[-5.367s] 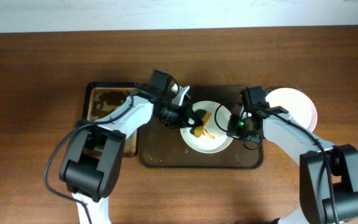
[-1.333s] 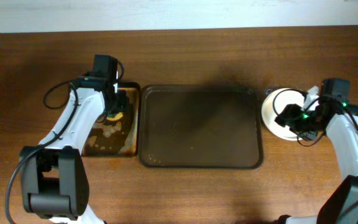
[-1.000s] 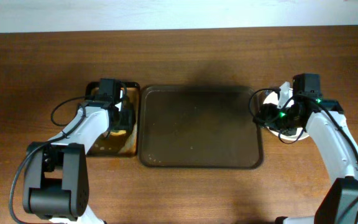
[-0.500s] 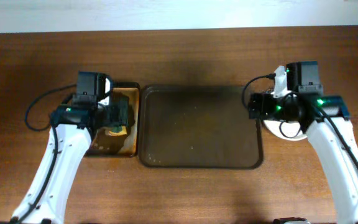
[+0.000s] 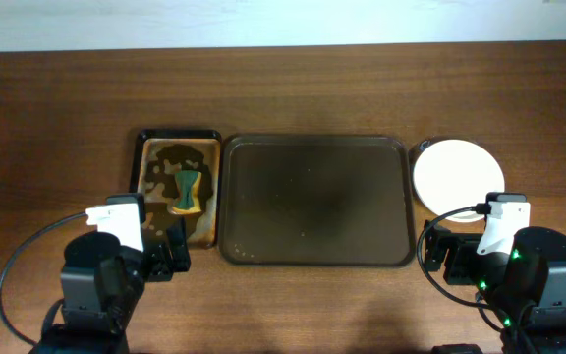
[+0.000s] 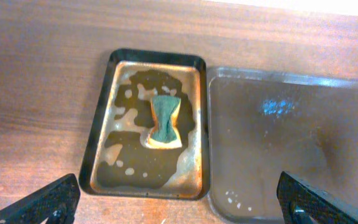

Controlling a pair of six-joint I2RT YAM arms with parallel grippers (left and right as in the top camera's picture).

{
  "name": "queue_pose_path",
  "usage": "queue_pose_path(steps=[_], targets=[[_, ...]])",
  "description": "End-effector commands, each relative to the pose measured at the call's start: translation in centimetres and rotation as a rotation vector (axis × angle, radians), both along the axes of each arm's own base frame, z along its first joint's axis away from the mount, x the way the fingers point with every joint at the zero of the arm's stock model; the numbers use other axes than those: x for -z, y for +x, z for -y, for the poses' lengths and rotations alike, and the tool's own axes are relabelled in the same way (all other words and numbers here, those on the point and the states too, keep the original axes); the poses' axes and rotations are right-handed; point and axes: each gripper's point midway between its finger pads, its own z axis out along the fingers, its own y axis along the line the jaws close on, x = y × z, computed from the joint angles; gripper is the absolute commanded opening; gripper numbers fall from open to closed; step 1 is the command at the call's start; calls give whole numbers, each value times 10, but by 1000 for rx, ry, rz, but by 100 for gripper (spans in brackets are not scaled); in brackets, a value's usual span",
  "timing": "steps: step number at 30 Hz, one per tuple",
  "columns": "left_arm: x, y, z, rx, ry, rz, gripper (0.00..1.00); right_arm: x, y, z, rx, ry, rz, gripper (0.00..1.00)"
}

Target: Clean dirty plates on tray and stack at the side

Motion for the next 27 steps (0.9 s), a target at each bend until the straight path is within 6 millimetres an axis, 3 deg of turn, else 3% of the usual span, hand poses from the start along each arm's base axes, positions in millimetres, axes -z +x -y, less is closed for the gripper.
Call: queue_pose_path(steps=[1, 13, 18, 23, 25, 27], targets=[[2, 0, 1, 15, 8, -1, 100, 5, 0, 1, 0, -14, -14, 98], [2, 0, 1, 15, 8, -1, 100, 14, -4, 8, 30, -43, -15, 98], [2, 0, 1, 15, 8, -1, 100, 14, 5, -2, -14, 2, 320, 98], [2, 0, 1, 15, 8, -1, 100, 14, 15, 0, 0, 6, 667, 98], [2, 0, 1, 15, 8, -1, 100, 14, 20, 1, 7, 1, 739, 98], [2, 0, 1, 15, 8, -1, 100, 31, 27, 1, 1, -17, 751, 98]])
